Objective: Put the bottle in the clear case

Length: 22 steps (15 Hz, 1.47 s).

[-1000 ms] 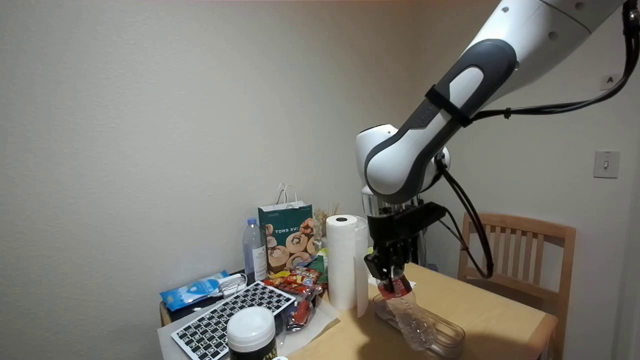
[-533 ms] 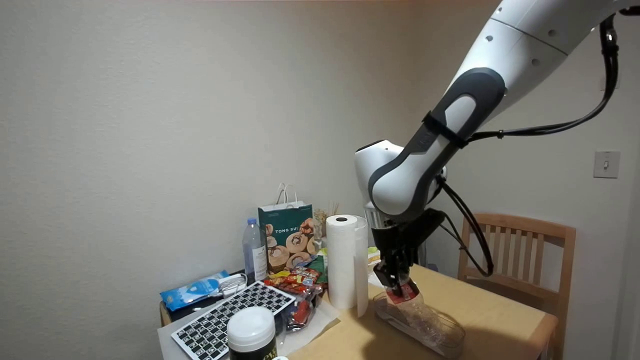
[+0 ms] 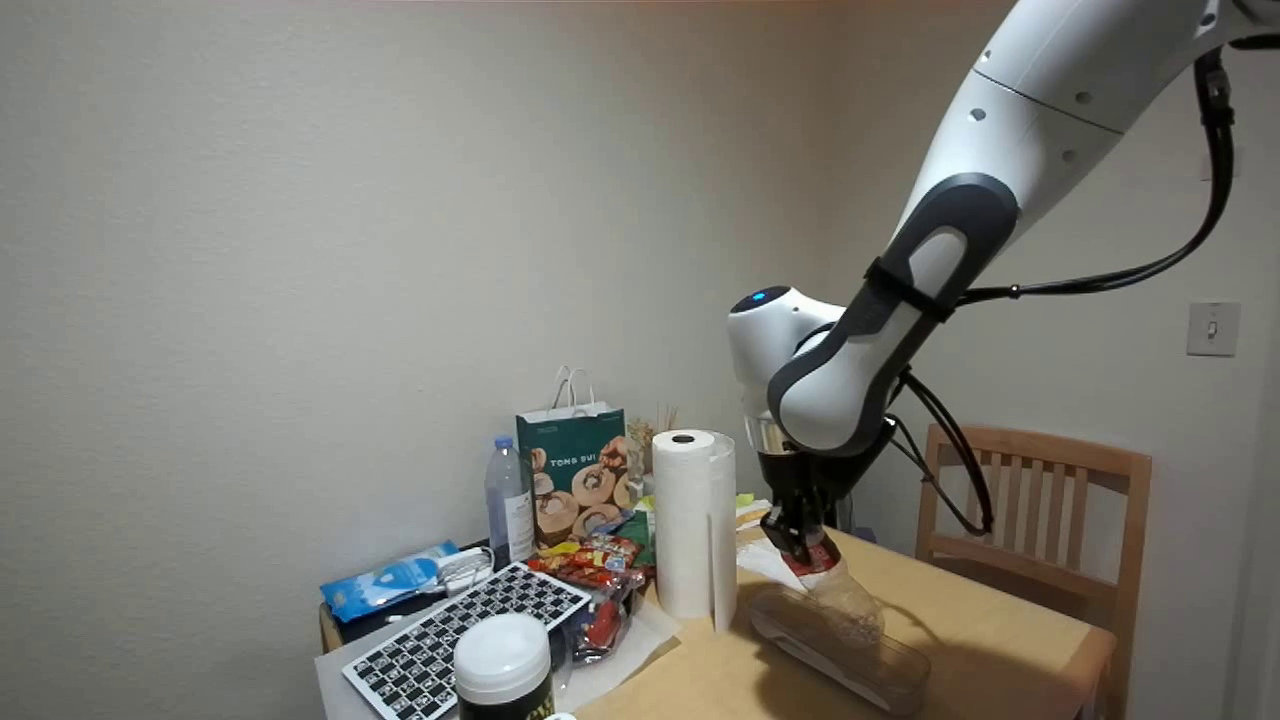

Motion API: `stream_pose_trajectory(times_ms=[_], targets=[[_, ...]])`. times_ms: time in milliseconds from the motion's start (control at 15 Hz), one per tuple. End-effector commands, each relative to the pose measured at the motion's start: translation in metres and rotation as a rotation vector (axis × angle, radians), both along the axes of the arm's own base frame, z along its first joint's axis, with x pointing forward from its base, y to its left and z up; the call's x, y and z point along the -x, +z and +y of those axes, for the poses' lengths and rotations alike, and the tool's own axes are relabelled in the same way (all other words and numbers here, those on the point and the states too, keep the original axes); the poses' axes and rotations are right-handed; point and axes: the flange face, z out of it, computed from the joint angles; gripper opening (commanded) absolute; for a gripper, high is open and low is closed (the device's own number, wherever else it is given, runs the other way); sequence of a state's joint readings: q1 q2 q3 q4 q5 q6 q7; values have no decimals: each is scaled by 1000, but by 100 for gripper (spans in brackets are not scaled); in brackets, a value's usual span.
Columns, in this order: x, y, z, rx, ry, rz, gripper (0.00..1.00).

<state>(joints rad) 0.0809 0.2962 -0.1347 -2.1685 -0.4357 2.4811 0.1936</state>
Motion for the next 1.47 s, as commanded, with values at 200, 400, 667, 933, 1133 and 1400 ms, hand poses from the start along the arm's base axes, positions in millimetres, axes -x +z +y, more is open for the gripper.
stream_pose_trajectory(times_ms=[200, 400, 667, 933, 1133, 1400], targets=[[17, -6, -3, 54, -151, 130, 13], [24, -18, 2, 33, -228, 207, 13], [23, -30, 11, -47, -282, 189, 13], [17, -15, 12, -31, -256, 143, 35], [13, -13, 15, -42, -262, 119, 12], [11, -8, 8, -27, -280, 117, 12]])
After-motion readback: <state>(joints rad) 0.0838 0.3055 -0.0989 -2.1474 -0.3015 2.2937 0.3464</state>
